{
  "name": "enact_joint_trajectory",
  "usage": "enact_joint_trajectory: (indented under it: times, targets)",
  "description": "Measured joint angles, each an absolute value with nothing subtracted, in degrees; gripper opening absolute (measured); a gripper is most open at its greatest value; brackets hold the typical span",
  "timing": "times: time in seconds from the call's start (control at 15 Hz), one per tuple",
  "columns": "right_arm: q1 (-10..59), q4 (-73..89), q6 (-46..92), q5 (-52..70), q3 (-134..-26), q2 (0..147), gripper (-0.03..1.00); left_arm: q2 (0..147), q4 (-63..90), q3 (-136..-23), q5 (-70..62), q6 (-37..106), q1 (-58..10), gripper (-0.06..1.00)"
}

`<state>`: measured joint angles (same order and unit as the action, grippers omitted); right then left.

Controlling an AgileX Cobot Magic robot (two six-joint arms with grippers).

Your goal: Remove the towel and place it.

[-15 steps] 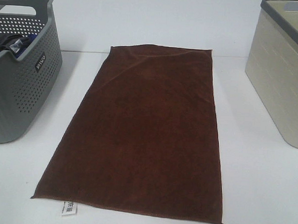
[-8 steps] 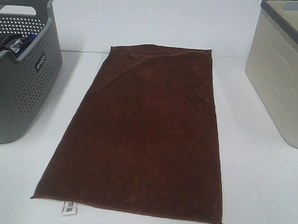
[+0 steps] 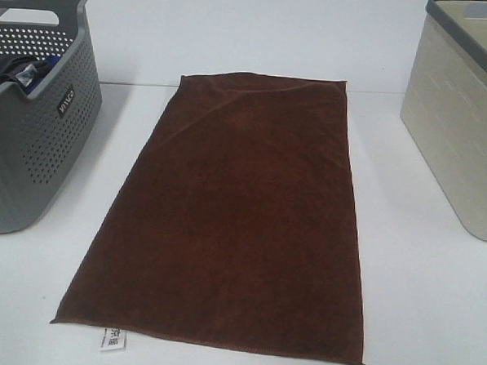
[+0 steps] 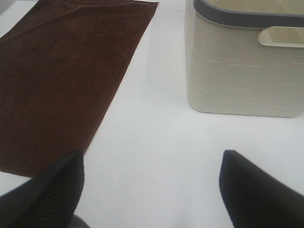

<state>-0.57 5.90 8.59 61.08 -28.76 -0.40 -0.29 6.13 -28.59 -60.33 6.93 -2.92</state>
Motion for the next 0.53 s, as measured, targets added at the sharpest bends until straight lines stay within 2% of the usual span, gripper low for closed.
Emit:
enact_joint_trajectory:
  times: [0.53]
  targets:
    - [-0.57,5.9,8.59,61.08,-28.76,-0.4,0.75,-0.29,6.13,-28.59,-60.33,6.93,-2.92,0.71]
